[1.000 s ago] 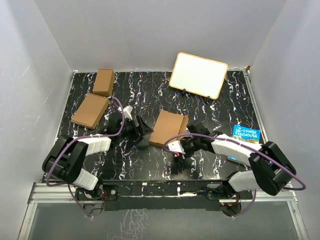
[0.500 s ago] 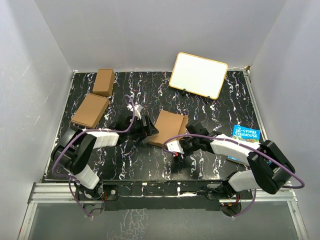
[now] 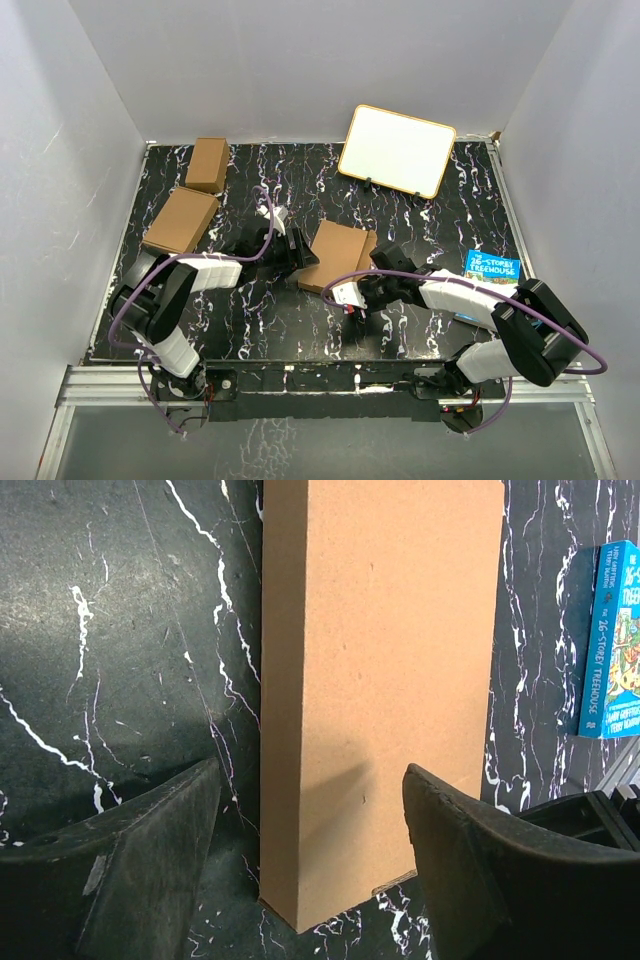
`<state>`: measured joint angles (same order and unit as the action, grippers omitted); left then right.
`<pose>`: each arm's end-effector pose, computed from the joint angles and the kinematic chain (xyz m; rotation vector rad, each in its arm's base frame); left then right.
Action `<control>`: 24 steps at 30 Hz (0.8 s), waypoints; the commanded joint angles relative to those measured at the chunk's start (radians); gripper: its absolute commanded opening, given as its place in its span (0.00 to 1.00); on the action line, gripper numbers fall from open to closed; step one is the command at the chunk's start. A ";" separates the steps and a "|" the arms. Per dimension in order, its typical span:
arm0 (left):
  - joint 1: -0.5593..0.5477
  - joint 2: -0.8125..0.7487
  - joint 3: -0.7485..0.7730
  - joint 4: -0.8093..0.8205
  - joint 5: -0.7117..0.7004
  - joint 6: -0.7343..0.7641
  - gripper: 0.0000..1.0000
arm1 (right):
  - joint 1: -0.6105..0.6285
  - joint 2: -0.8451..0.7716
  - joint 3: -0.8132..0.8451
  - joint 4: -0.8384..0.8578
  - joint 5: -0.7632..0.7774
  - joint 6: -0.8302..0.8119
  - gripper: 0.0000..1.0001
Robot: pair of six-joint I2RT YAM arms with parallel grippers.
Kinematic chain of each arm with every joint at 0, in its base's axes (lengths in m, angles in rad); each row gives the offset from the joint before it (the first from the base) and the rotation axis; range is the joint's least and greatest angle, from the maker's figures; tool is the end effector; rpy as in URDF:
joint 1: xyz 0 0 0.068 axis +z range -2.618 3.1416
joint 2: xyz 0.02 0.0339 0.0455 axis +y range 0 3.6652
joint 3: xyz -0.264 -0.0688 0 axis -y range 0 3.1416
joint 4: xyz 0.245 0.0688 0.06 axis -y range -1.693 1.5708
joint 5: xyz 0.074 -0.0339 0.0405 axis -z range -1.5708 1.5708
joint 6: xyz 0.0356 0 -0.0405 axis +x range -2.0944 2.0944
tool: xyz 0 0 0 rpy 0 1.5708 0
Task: Fold the paper box
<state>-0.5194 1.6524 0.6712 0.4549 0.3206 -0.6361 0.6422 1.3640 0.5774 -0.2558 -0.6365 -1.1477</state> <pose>0.2729 -0.1690 0.1522 0.0771 2.2385 -1.0031 0.1739 0.1565 0.1522 -2.0187 1.3427 0.6069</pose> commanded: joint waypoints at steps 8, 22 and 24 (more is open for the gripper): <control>-0.003 0.027 0.017 -0.062 -0.009 0.018 0.69 | 0.006 -0.002 0.006 0.060 0.017 0.028 0.13; -0.003 0.013 -0.018 -0.061 -0.023 -0.007 0.67 | -0.035 0.005 0.031 0.048 0.010 0.102 0.08; -0.003 0.014 -0.020 -0.060 -0.022 -0.007 0.67 | -0.043 0.007 0.034 0.047 0.005 0.118 0.08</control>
<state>-0.5190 1.6608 0.6743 0.4561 0.3172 -0.6449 0.6155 1.3643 0.5781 -0.2489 -0.6201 -1.0748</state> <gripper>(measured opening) 0.671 0.084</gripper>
